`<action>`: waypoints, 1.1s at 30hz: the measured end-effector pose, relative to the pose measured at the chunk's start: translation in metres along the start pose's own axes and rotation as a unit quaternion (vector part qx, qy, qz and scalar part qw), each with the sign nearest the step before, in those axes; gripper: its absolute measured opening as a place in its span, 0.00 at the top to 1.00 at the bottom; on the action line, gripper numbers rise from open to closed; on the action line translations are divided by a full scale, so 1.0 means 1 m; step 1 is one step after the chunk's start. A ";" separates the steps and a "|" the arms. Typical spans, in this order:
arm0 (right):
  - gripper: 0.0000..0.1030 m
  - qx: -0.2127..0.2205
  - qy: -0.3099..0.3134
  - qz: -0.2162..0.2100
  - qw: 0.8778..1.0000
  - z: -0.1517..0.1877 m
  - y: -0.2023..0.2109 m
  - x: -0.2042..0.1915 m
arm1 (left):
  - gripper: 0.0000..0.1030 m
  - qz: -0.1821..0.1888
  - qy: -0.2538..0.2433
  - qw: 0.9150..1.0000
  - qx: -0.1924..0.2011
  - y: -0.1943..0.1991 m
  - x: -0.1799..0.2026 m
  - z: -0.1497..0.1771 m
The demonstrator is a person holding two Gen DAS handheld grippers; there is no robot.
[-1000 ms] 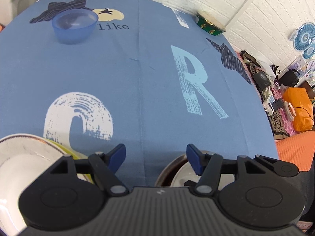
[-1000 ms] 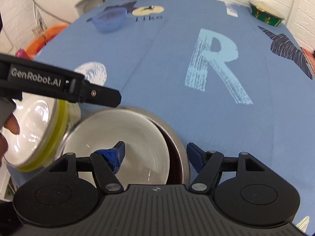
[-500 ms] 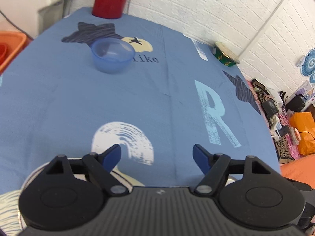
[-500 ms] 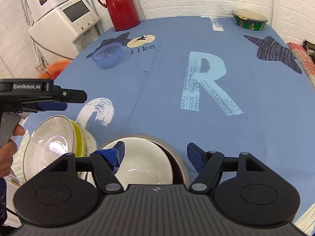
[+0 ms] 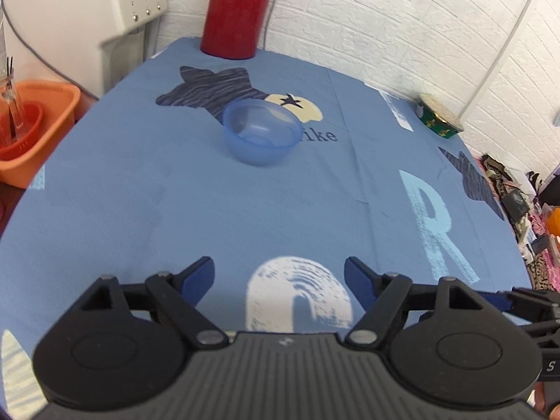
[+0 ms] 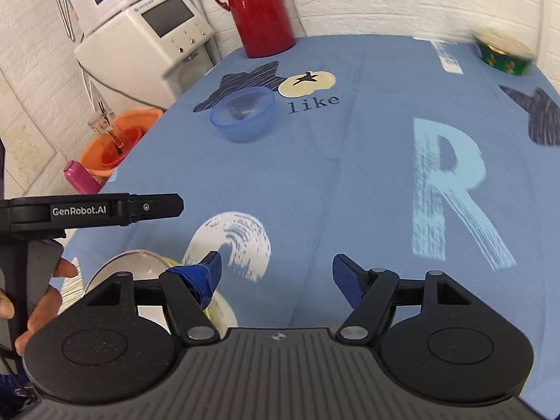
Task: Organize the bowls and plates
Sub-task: 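Grasp the rim of the blue plastic bowl with the right tool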
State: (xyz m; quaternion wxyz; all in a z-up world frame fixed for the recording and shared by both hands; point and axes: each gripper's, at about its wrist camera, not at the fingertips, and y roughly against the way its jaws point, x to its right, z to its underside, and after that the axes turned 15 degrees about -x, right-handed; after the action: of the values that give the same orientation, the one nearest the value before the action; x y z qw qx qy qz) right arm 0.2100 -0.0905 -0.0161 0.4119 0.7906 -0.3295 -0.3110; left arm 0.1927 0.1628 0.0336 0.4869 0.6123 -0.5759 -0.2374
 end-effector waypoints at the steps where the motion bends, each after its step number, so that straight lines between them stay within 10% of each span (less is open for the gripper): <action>1: 0.45 -0.002 0.006 0.000 1.000 -0.008 -0.005 -0.002 | 0.26 -0.005 -0.001 1.000 -0.001 -0.002 -0.004 -0.005; 21: 0.45 0.021 0.030 0.026 0.999 -0.166 -0.089 -0.024 | 0.25 -0.047 0.029 0.998 0.005 -0.063 -0.062 -0.151; 33: 0.45 -0.004 0.091 0.051 0.994 -0.192 -0.140 -0.035 | 0.29 -0.072 0.017 0.996 -0.047 -0.131 -0.062 -0.191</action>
State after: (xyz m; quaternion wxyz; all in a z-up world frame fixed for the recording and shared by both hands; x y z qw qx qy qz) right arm 0.3729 0.0848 -0.0380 0.4588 0.7961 -0.3295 -0.2173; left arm 0.4037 0.2646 -0.0176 0.5063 0.6325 -0.5105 -0.2882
